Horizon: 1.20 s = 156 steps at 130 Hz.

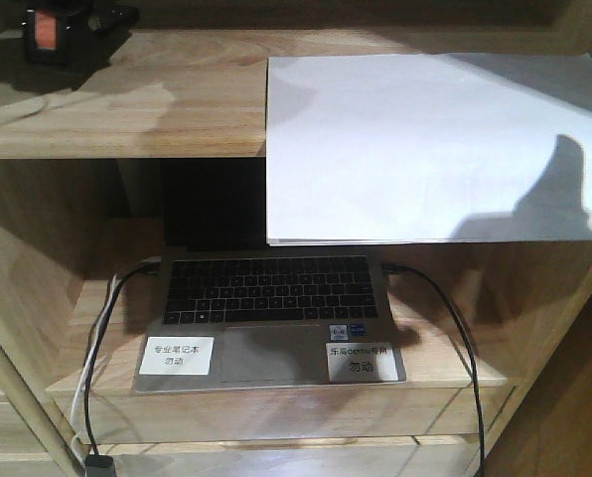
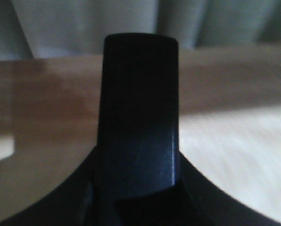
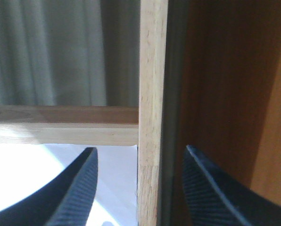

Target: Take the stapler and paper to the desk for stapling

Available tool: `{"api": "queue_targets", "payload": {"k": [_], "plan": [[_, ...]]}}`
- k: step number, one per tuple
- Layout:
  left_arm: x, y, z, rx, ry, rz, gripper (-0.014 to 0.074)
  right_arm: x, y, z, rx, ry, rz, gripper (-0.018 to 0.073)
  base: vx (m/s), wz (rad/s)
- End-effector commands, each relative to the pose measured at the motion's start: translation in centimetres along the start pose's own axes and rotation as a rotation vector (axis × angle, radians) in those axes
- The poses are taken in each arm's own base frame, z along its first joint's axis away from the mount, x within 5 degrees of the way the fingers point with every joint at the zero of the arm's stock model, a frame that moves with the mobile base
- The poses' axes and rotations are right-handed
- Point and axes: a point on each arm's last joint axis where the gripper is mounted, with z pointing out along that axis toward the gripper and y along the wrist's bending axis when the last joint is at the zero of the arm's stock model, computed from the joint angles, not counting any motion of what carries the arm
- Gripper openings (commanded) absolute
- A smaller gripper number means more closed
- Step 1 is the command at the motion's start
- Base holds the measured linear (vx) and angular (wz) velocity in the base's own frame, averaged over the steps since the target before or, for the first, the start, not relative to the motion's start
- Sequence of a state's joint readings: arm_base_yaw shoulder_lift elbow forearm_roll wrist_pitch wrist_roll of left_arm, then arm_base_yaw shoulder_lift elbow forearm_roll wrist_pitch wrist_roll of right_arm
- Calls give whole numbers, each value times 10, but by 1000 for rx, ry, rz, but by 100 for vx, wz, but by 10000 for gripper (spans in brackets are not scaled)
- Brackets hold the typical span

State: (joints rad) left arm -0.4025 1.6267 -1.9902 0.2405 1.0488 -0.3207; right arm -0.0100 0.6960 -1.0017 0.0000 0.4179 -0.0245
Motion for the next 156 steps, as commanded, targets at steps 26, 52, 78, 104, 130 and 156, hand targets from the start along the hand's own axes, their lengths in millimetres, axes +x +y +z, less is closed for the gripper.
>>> {"api": "queue_targets", "payload": {"k": [26,52,78,104,130,156], "plan": [[19,6,-90,147,-332,51,-8,-15,0,-2,4,-95,-7,380,0,0],[66,23,-126,189,-412,51,-8,-14,0,-2,4,-93,-7,380,0,0],[114,33,-155,276,-473,88,-8,-14,0,-2,4,-93,-7,380,0,0],[163,44,-176,306,-503,201,-8,-14,0,-2,4,-93,-7,380,0,0],[205,54,-190,345,-519,199,-8,-14,0,-2,4,-93,-7,380,0,0],[245,63,-200,373,-484,190,-8,-14,0,-2,4,-93,-7,380,0,0]]}}
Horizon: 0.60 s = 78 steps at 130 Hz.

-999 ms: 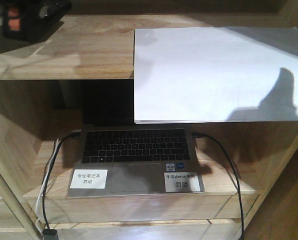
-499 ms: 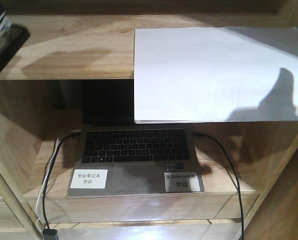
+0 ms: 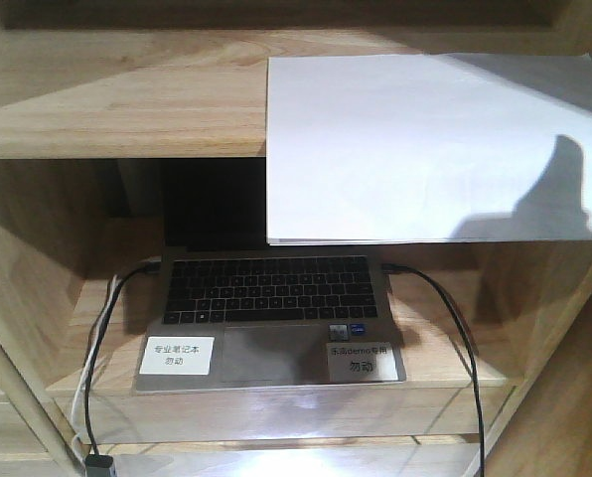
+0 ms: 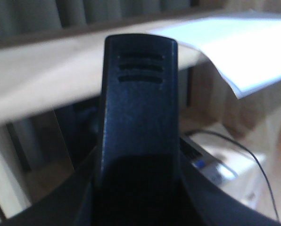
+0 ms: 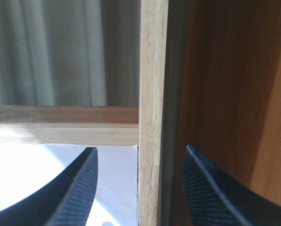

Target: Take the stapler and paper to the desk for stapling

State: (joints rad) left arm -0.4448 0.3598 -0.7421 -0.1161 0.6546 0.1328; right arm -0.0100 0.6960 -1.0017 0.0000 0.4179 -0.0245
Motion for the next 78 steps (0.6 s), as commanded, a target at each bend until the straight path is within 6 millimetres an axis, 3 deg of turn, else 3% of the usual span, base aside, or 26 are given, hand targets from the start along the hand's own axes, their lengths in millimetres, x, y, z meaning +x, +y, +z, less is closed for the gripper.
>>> {"api": "queue_targets", "payload": {"k": [1,32,78], "plan": [[-5,-2,-13,11,-110,-17,-8,-14,0,-2,4,-93,-7,380,0,0],[19,-5,-35,24,-74,-7,-8,-14,0,-2,4,-93,-7,380,0,0],[21,-6,-42,24,-95,-6,-6,-15,0,-2,4,-95,-7,380,0,0]]}}
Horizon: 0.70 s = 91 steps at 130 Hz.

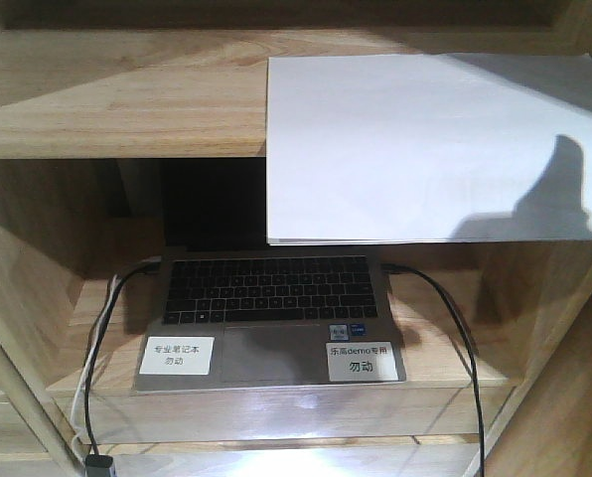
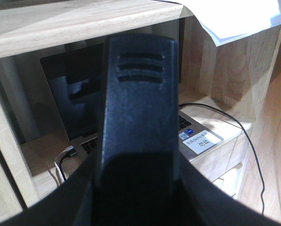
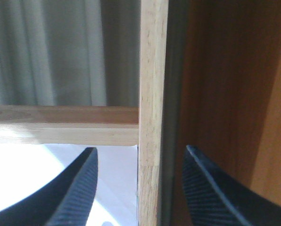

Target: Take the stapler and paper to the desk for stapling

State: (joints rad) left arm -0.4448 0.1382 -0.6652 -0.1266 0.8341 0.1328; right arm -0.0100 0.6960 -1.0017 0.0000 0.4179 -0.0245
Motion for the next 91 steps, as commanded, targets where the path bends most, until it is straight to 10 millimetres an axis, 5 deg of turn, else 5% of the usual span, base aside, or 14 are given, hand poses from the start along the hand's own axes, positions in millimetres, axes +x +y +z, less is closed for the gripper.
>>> {"api": "queue_targets", "payload": {"k": [1,91], "plan": [[-18,1,-3,-1,-128,-9,-6,-15,0,-2,4,-95,-7,380,0,0],[-18,1,-3,-1,-128,-9,-6,-15,0,-2,4,-95,-7,380,0,0]]}}
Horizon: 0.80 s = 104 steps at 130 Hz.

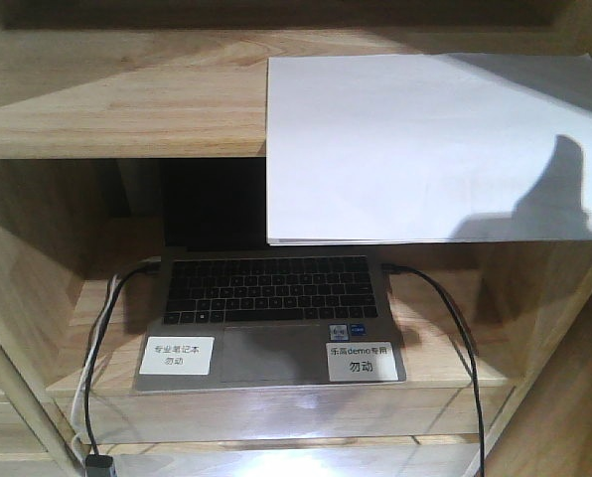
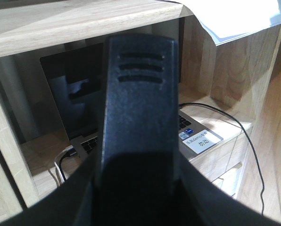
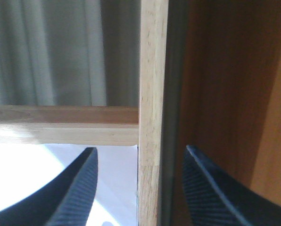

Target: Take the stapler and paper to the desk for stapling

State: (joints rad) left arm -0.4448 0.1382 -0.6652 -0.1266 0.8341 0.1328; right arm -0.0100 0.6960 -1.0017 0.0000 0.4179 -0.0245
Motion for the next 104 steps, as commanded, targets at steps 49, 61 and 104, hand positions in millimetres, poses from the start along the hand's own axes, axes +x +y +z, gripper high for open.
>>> {"api": "queue_targets", "payload": {"k": [49,61,104], "plan": [[-18,1,-3,-1,-128,-9,-6,-15,0,-2,1,-95,-2,383,0,0],[-18,1,-3,-1,-128,-9,-6,-15,0,-2,1,-95,-2,416,0,0],[-18,1,-3,-1,-128,-9,-6,-15,0,-2,1,-104,10,728,0,0]]}}
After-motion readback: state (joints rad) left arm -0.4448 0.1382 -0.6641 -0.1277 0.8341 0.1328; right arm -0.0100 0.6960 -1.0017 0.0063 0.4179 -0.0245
